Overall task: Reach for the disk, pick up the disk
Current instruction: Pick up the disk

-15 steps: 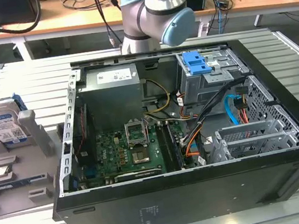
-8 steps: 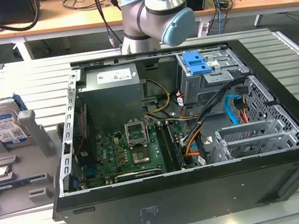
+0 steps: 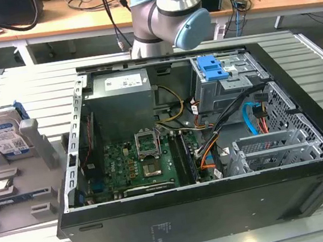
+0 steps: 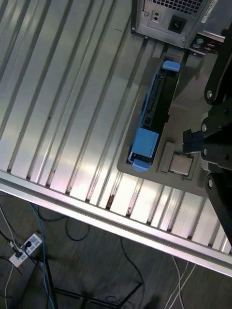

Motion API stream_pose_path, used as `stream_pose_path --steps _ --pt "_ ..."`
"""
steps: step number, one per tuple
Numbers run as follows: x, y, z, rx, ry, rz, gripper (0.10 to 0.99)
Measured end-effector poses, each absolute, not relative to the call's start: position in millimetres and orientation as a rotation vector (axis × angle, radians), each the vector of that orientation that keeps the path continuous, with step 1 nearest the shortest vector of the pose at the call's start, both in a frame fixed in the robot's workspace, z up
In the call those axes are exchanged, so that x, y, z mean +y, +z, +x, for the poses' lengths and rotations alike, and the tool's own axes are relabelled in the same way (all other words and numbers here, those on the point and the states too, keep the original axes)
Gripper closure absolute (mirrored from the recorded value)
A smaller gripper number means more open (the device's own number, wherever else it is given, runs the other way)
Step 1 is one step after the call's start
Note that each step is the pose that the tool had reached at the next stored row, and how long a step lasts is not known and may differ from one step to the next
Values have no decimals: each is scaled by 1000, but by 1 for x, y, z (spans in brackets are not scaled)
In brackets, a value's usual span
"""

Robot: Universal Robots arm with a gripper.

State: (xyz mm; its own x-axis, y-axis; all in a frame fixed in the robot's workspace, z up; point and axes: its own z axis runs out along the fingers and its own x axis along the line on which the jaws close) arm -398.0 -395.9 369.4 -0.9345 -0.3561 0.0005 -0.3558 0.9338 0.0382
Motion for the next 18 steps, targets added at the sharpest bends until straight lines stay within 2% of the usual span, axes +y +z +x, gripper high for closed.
stream_pose_path --steps 18 --pt "-396 369 -398 -2978 -57 961 980"
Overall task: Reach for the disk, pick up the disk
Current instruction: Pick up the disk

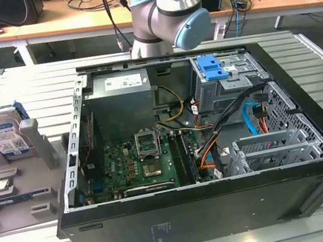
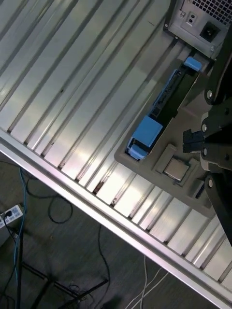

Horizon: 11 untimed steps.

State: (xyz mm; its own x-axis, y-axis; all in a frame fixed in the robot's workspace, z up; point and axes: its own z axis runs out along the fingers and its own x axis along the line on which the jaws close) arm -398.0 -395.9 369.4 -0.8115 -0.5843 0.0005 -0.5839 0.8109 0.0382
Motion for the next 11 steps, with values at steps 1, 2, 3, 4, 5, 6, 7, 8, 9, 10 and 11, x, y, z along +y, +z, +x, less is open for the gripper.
stream_pose_path --steps 1,2,3,4,5,6,7,8,9,10,11 --pt "-396 369 -398 -2970 -57 984 980" --pt "-396 369 -398 -2964 -56 1002 980" --pt "-396 369 -398 -2960 -56 1013 980" --pt "-396 369 -398 -2955 -56 1027 980" --pt "-396 369 -398 -2950 -56 1041 980" --pt "-396 369 -398 -2941 -56 1063 980" --pt "-396 369 -398 -2932 -56 1088 980" --pt "-396 369 -398 -2927 -56 1101 980" --pt "-396 369 -398 -2922 -56 1114 980" --pt "-396 369 -398 -2913 -55 1135 980" --pt "-396 369 -398 -2908 -55 1149 980"
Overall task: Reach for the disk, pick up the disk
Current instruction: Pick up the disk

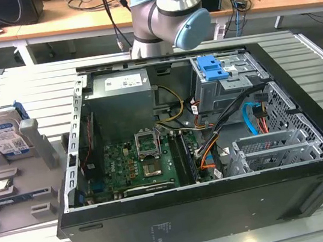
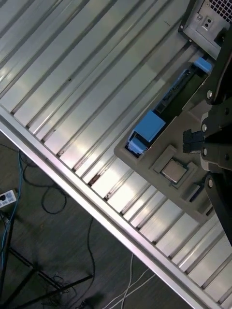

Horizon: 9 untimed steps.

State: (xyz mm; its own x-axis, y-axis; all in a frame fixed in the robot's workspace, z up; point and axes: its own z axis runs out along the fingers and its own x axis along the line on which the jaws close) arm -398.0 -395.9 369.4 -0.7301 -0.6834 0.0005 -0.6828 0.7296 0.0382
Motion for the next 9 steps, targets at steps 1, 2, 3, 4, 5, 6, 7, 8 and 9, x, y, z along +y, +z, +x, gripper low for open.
stream_pose_path --steps 1,2,3,4,5,6,7,8,9 --pt "-396 369 -398 -2902 -55 1162 980" --pt "-396 369 -398 -2895 -55 1181 980" --pt "-396 369 -398 -2882 -55 1211 980" --pt "-396 369 -398 -2868 -55 1242 980" --pt "-396 369 -398 -2858 -54 1265 980" --pt "-396 369 -398 -2852 -54 1278 980" --pt "-396 369 -398 -2846 -54 1290 980" --pt "-396 369 -398 -2838 -54 1308 980" --pt "-396 369 -398 -2832 -54 1321 980"
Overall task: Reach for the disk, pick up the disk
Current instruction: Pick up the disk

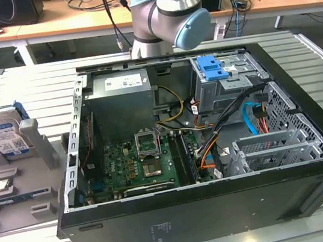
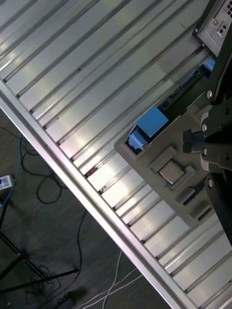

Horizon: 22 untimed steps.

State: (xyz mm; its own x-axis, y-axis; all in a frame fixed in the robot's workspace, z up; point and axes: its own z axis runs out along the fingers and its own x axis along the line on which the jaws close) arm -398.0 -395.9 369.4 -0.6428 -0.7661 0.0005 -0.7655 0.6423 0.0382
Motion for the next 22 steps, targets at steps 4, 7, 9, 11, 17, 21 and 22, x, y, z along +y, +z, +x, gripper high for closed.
stream_pose_path --steps 4,7,9,11,17,21,22 --pt "-396 369 -398 -2803 -53 1379 980" --pt "-396 369 -398 -2780 -53 1423 980" --pt "-396 369 -398 -2764 -52 1454 980" --pt "-396 369 -398 -2747 -52 1484 980" --pt "-396 369 -398 -2691 -51 1582 980" --pt "-396 369 -398 -2652 -50 1645 980" --pt "-396 369 -398 -2645 -50 1656 980"
